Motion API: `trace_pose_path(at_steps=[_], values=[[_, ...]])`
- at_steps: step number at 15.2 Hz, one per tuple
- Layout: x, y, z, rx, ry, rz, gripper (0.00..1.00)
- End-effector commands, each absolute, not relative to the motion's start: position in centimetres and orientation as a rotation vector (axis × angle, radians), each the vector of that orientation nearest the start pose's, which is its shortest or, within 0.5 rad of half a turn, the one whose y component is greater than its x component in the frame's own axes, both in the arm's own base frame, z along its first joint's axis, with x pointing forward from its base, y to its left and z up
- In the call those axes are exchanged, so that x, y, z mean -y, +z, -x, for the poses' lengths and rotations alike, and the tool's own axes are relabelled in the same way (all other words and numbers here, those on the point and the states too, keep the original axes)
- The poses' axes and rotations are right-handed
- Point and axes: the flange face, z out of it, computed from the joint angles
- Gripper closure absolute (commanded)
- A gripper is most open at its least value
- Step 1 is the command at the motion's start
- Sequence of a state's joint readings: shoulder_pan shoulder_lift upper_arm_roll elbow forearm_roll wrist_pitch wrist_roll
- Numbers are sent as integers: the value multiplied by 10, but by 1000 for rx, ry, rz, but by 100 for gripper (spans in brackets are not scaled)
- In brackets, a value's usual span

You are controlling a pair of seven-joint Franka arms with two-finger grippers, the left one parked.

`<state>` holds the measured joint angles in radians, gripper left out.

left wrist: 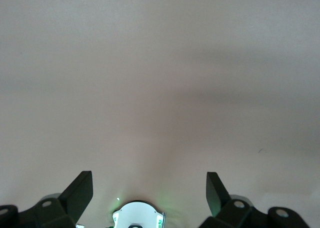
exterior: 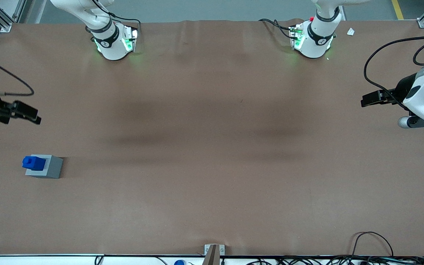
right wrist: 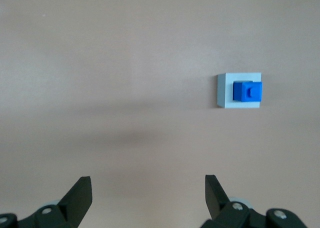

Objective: Insert blue part into gray base with right arm

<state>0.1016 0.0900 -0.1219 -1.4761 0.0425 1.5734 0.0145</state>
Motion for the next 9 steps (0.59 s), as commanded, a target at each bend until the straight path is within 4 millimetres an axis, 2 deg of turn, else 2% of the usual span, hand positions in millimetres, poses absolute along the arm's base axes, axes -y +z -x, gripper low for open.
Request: trace_pose_path(at_steps=[1, 4, 9], values=[[-7, 628, -540, -27, -27, 3093, 0], [-7, 639, -524, 4, -8, 3093, 0], [2, 650, -520, 22, -4, 3098, 0]])
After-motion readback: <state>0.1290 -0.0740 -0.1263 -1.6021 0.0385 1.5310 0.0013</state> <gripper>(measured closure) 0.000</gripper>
